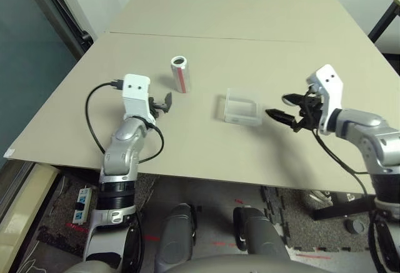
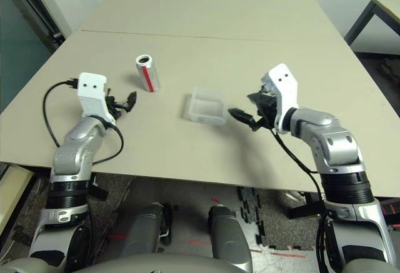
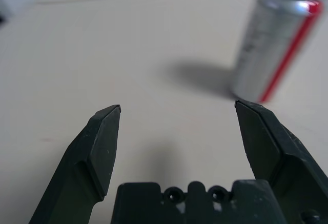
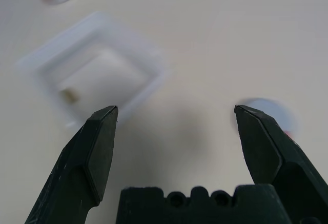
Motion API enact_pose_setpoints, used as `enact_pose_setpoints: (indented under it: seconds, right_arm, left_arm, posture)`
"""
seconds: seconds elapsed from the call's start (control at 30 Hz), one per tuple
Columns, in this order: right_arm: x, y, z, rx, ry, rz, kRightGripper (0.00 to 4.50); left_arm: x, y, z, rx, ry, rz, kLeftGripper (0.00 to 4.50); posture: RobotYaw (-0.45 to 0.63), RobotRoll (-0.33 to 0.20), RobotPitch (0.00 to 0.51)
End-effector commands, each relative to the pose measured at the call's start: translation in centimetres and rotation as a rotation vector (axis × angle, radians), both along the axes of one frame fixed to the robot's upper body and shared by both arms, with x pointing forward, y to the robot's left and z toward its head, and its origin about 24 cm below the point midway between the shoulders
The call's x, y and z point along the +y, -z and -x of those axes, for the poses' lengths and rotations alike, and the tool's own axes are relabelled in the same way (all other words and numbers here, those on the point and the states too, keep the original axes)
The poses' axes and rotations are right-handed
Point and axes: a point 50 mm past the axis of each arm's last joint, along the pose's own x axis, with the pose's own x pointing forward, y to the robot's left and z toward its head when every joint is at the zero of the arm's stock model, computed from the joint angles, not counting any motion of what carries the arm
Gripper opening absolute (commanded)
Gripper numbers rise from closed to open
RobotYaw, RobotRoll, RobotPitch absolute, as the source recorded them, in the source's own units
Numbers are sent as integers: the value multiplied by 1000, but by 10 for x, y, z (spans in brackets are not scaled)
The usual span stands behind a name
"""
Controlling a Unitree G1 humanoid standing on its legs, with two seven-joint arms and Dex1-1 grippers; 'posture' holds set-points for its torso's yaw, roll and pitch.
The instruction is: Pour the medicine from the bottle into the box.
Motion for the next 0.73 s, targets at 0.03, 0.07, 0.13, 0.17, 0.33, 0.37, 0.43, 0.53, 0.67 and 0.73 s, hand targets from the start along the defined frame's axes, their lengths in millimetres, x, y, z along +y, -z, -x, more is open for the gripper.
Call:
enact_pose_setpoints:
  seconds: [0.03,0.07,0.13,0.17,0.33,0.37,0.43,0.53,0.67,0.73]
  right_arm:
    - [-26,-3,-1,-69,204,-62,4500]
    - [-31,-2,-1,-80,249,-76,4500]
    - [-44,-1,-2,-122,348,-101,4500]
    - [-50,0,-3,-145,399,-96,4500]
    - [-85,9,-1,-201,660,-53,4500]
    - [-89,12,-1,-205,699,-58,4500]
    - [-98,17,-1,-208,765,-64,4500]
    - [-104,26,1,-204,814,-56,4500]
    - [-111,45,7,-166,875,-44,4500]
    - [-113,53,11,-148,909,-52,4500]
  left_arm:
    - [25,-3,3,-9,-61,7,4473]
    - [29,-3,2,-11,-72,4,4473]
    - [40,-4,-2,-17,-97,8,4473]
    - [46,-5,-6,-21,-108,4,4473]
    - [67,2,-26,-4,-139,55,4473]
    - [71,4,-29,1,-143,58,4473]
    - [78,7,-36,2,-155,55,4473]
    - [87,12,-43,9,-172,59,4473]
    - [94,23,-47,36,-202,83,4473]
    - [96,26,-48,47,-212,82,4473]
  posture:
    - [67,0,130]
    - [69,0,129]
    - [73,0,128]
    - [75,0,126]
    - [68,0,128]
    - [65,0,128]
    - [51,0,132]
    - [40,0,130]
    - [22,0,125]
    - [17,0,121]
